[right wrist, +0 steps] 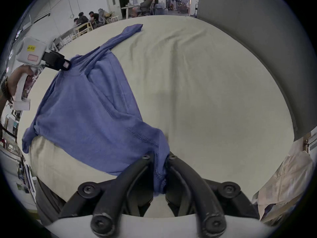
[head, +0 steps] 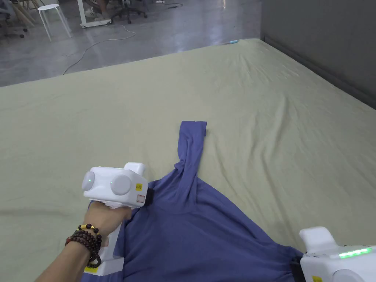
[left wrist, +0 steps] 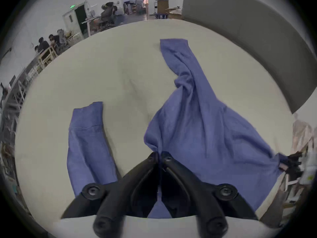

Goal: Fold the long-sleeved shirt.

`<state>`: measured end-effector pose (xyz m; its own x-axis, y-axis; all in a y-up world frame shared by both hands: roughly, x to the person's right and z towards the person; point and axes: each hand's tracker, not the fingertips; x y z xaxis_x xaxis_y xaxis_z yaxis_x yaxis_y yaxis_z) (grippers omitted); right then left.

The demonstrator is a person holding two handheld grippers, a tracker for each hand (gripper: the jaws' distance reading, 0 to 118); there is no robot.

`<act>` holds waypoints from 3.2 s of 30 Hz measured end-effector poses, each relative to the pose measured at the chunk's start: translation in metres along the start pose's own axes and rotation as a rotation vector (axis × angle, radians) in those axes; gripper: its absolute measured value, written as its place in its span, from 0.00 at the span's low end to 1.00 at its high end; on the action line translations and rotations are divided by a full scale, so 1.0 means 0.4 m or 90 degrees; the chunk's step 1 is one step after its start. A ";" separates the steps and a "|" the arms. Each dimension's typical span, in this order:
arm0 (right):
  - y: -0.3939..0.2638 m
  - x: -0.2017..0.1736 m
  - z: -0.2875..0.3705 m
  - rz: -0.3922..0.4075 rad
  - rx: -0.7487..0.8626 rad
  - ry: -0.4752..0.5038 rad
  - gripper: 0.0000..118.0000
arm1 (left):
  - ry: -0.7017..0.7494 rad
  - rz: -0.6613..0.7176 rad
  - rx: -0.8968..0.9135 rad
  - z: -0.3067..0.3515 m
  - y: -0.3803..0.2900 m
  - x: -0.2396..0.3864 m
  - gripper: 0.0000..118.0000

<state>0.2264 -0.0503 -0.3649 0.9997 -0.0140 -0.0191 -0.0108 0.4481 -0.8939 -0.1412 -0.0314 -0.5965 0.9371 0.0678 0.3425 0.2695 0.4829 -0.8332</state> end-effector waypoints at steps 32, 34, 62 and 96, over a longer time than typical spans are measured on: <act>1.375 -0.129 0.897 0.017 0.531 0.024 0.05 | 0.195 0.087 0.643 1.283 0.683 -0.175 0.00; 1.370 -0.136 0.881 0.017 0.528 0.025 0.05 | 0.203 0.083 0.644 1.274 0.676 -0.171 0.00; 0.862 -0.129 0.089 0.044 0.235 0.022 0.06 | 0.190 0.173 0.320 0.527 0.145 -0.216 0.00; -0.227 -0.066 0.166 0.063 0.054 -0.029 0.93 | 0.159 0.271 0.128 0.536 -0.907 0.224 0.81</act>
<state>0.2023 -0.0312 -0.2536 0.9937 0.0740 -0.0839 -0.1102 0.5188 -0.8478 -0.2026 -0.0135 -0.1706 0.9851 0.0963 -0.1428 -0.1716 0.6175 -0.7676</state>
